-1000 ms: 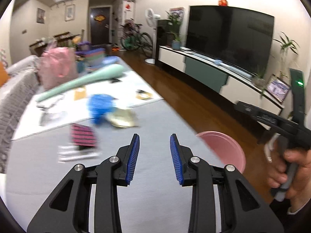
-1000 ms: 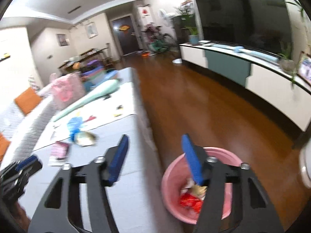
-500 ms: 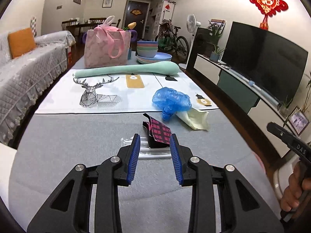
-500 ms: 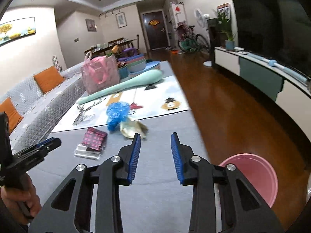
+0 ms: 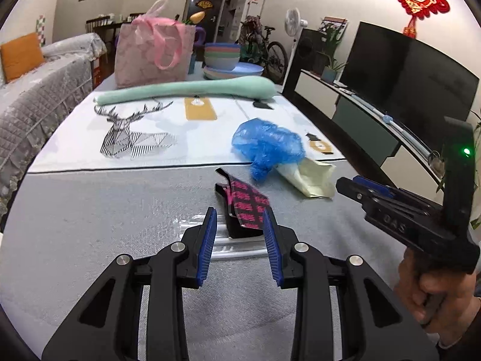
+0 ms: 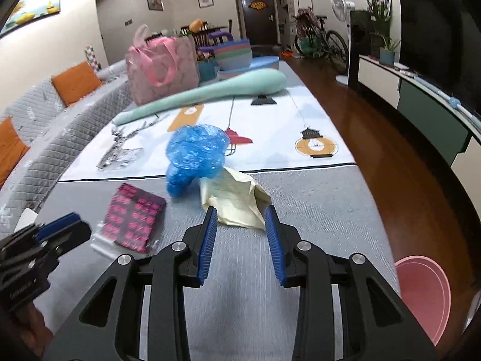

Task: Collect trash
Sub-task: 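Grasp the pink-black card with the left tool while the right tool grasps the cream paper bag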

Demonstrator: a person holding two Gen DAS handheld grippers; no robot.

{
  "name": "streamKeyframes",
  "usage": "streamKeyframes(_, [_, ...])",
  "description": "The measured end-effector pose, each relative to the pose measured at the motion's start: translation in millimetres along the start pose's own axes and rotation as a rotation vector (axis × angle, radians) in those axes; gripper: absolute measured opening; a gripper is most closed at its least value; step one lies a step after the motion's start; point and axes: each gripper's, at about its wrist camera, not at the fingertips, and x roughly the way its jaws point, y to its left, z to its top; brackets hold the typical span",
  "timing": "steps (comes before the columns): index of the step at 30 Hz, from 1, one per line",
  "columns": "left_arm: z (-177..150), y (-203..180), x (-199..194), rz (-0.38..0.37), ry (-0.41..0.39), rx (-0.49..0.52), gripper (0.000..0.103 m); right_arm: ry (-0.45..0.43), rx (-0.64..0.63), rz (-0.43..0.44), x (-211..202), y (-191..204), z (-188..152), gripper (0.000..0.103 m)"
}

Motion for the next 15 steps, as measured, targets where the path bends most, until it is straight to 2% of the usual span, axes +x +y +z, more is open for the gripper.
streamKeyframes(2, [1,4,6,-0.005,0.013,-0.014,0.031,0.020,0.005,-0.014,11,0,2,0.042])
streamKeyframes(7, [5,8,19,-0.040,0.034,-0.041,0.031,0.066,0.025,-0.029,30,-5,6,0.042])
streamKeyframes(9, [4,8,26,-0.052,0.051,-0.045,0.032,0.075,0.033,-0.029,31,-6,6,0.037])
streamKeyframes(11, [4,8,31,-0.066,0.060,-0.053,0.031,0.082,0.026,-0.029,31,-5,6,0.014])
streamKeyframes(12, [4,7,33,-0.075,0.065,-0.054,0.029,0.083,0.024,-0.030,31,-5,6,0.010])
streamKeyframes(13, [4,6,34,-0.090,0.070,-0.053,0.023,0.078,0.024,-0.030,30,-5,6,0.006])
streamKeyframes(14, [4,5,33,-0.092,0.074,-0.050,0.010,0.074,0.022,-0.030,27,-5,5,0.005])
streamKeyframes(15, [4,2,32,-0.078,0.074,-0.039,0.008,0.071,0.023,-0.030,25,-6,5,0.005])
